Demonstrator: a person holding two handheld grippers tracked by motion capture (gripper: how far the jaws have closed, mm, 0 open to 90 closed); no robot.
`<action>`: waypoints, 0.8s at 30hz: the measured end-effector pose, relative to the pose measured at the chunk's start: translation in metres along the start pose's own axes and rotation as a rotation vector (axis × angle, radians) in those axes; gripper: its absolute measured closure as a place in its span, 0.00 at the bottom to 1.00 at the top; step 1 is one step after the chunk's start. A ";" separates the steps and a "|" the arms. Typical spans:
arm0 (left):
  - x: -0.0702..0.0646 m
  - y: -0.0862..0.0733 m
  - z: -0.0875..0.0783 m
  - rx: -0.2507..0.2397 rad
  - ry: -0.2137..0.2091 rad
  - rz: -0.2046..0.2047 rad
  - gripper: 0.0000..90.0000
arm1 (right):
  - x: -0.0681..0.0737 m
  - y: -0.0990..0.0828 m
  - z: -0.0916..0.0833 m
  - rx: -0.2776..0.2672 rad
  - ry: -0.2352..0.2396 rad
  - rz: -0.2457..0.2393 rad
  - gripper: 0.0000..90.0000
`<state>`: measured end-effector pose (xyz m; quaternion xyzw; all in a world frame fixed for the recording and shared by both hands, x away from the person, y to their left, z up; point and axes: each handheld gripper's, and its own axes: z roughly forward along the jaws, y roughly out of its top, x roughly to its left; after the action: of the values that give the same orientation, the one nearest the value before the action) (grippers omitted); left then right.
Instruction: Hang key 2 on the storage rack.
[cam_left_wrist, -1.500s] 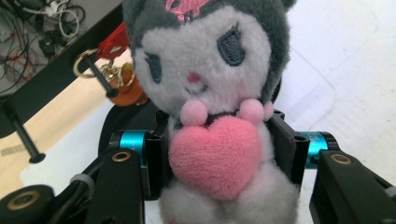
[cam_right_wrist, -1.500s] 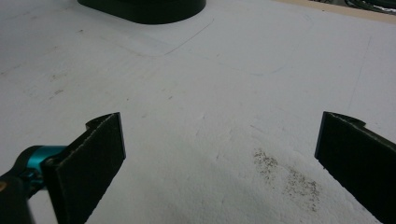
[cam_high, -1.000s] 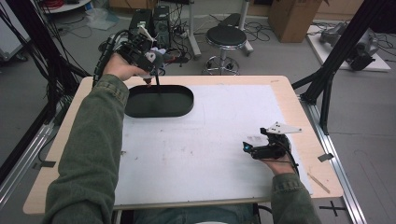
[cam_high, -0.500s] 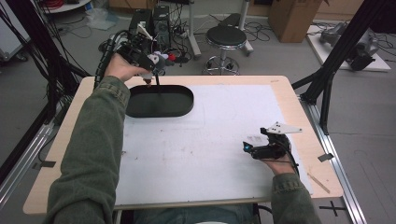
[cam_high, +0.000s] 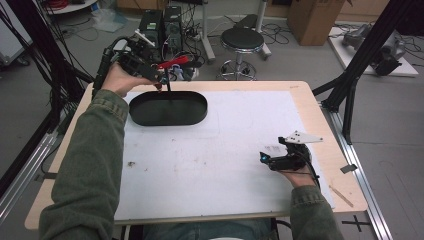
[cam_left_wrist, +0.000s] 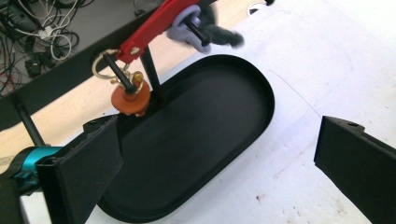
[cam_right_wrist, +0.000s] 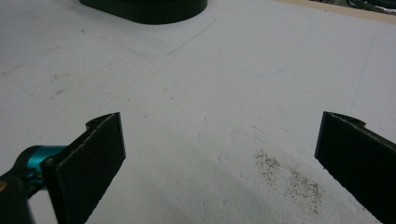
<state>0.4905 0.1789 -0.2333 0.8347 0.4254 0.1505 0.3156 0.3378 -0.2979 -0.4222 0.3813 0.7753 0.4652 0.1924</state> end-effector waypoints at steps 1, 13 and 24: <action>0.000 -0.003 -0.002 -0.006 -0.010 0.001 0.02 | 0.000 0.000 0.000 0.002 0.001 0.003 0.01; -0.004 -0.037 -0.010 -0.022 -0.052 0.015 0.02 | 0.002 0.001 0.001 0.005 0.000 -0.002 0.01; 0.002 -0.074 -0.015 -0.061 -0.066 -0.025 0.02 | 0.002 0.001 0.001 0.009 0.001 -0.003 0.01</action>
<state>0.4381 0.2193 -0.2703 0.8238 0.4206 0.1317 0.3566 0.3374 -0.2951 -0.4221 0.3809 0.7781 0.4617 0.1907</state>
